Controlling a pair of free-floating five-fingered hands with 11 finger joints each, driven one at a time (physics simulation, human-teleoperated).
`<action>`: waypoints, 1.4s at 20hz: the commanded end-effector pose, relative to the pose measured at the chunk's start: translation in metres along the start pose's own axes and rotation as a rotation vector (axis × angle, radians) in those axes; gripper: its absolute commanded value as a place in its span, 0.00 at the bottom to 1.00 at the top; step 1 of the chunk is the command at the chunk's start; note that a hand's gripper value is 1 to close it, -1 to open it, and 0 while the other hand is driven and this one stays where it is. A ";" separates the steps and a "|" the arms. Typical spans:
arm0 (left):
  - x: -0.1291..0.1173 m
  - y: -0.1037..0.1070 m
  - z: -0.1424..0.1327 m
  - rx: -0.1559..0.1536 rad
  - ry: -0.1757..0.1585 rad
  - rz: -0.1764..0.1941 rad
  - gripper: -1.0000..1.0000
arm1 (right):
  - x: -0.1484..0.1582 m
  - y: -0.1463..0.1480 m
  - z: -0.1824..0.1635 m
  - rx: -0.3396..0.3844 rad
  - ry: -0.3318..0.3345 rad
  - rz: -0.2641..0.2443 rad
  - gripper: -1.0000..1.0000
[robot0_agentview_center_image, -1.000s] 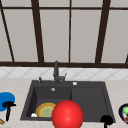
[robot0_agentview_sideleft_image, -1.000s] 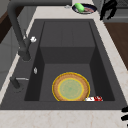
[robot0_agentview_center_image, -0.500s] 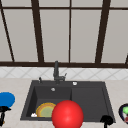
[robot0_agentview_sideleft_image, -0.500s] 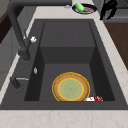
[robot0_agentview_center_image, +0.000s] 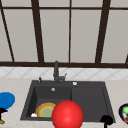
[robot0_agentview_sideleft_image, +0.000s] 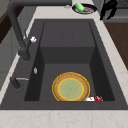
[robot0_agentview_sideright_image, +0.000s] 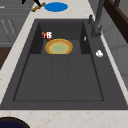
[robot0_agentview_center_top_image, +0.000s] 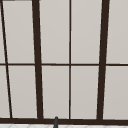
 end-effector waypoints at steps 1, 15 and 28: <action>-0.011 -0.001 0.002 -0.091 -0.057 -0.016 0.00 | 0.000 0.000 0.000 0.000 0.000 0.000 0.50; -0.078 -0.043 0.005 -0.101 -0.077 -0.018 0.00 | 0.000 0.000 0.000 0.000 0.000 0.000 0.50; -0.050 -0.021 0.028 -0.067 -0.125 -0.063 0.00 | 0.000 0.000 0.000 0.000 0.000 0.000 0.50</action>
